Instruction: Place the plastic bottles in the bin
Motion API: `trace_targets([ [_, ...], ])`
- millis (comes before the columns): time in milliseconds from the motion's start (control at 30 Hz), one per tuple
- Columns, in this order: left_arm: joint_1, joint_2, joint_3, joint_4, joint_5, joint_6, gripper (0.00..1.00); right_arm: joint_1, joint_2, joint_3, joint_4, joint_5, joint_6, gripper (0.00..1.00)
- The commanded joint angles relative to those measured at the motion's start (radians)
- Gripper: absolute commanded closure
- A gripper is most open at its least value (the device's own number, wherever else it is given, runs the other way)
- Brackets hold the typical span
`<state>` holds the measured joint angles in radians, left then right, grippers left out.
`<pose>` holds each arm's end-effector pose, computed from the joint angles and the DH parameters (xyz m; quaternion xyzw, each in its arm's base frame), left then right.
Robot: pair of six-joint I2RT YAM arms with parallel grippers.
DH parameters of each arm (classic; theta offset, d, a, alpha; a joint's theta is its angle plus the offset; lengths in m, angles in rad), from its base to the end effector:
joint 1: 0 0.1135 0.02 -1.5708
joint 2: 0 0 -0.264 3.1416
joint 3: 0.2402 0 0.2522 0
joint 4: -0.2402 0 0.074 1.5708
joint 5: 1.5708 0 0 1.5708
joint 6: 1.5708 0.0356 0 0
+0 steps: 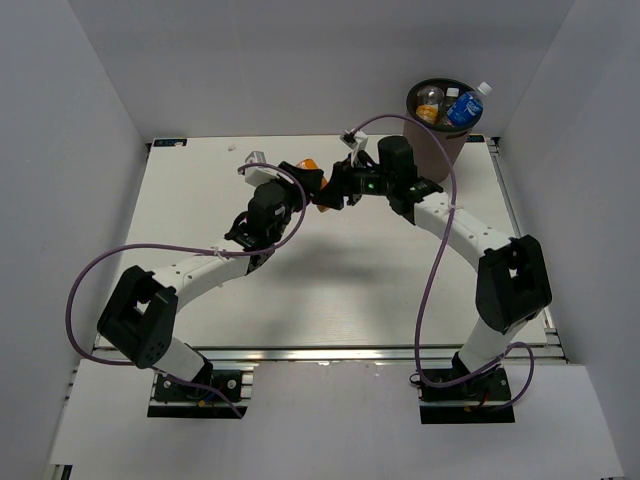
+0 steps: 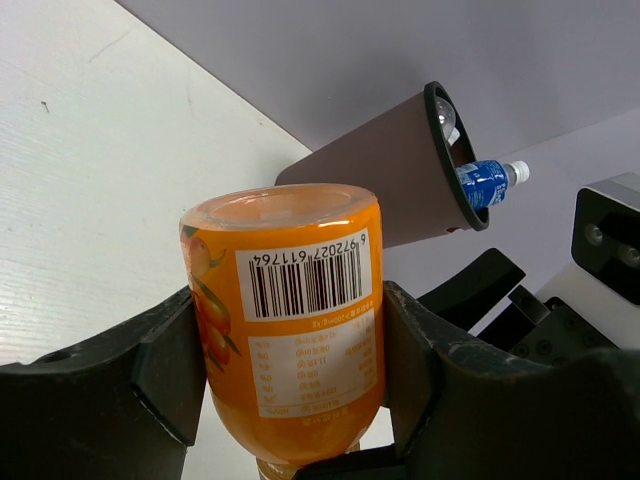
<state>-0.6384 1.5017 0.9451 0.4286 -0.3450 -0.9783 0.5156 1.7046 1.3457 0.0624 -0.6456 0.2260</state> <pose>0.2867 -0.1978 0.2847 -0.2368 0.7099 -0.3815 0.5426 0.3406 0.2176 0.3153 -0.2967 0.7271 0.4421 0.4334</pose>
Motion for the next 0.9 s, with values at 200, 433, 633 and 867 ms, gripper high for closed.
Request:
trace_targets([
  [200, -0.015, -0.024, 0.072, 0.015, 0.026, 0.049, 0.14, -0.032, 0.009, 0.067, 0.019, 0.047, 0.03, 1.0],
  [433, 0.003, -0.057, 0.162, -0.152, -0.097, 0.153, 0.02, -0.132, 0.001, 0.114, 0.007, 0.075, 0.059, 1.0],
  [633, 0.161, -0.092, 0.209, -0.257, -0.063, 0.168, 0.02, -0.285, 0.029, 0.311, -0.148, 0.168, -0.013, 1.0],
  [867, 0.298, -0.173, 0.106, -0.284, -0.1, 0.167, 0.02, -0.431, 0.183, 0.667, -0.366, 0.386, -0.092, 1.0],
])
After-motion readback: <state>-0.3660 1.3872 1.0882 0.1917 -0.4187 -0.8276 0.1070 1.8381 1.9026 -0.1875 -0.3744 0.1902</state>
